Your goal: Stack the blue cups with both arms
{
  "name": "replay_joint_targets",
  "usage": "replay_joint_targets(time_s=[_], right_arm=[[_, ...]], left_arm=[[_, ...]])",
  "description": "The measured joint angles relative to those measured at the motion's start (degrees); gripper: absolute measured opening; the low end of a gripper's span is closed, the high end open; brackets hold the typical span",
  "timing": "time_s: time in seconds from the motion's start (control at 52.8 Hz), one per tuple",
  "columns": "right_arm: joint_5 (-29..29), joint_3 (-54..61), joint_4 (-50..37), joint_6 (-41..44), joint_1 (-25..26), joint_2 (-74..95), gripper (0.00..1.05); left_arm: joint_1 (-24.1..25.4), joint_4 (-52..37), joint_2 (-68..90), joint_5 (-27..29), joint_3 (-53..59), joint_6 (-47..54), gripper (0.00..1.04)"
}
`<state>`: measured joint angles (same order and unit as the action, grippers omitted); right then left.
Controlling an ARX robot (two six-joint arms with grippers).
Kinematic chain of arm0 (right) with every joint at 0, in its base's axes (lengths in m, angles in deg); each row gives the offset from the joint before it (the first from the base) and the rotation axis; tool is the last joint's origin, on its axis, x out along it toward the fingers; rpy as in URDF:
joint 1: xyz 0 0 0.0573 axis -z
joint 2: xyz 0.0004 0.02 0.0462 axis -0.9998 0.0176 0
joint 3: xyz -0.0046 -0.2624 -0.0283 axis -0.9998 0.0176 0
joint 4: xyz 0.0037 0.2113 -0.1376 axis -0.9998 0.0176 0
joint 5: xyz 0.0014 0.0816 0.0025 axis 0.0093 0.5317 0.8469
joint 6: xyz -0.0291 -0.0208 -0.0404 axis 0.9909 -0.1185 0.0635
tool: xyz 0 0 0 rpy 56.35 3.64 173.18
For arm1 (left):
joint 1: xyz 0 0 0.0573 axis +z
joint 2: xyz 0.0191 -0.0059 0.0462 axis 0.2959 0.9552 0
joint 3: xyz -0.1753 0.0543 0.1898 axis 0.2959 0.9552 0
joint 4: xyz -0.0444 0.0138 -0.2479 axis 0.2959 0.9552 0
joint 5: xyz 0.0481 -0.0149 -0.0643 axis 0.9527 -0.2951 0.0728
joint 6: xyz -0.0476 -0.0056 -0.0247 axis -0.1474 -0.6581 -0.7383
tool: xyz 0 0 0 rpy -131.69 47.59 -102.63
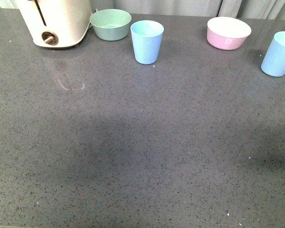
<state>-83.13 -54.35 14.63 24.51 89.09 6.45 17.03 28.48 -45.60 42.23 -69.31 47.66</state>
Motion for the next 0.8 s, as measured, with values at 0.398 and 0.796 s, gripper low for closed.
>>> replay_joint_targets(time_s=[0.398, 0.796], right_arm=[[0.0, 0.0, 0.0, 0.0, 0.0, 0.0, 0.96], [0.0, 0.0, 0.0, 0.0, 0.0, 0.0, 0.96]], left_arm=[[0.0, 0.0, 0.0, 0.0, 0.0, 0.0, 0.96], [0.0, 0.0, 0.0, 0.0, 0.0, 0.0, 0.96]])
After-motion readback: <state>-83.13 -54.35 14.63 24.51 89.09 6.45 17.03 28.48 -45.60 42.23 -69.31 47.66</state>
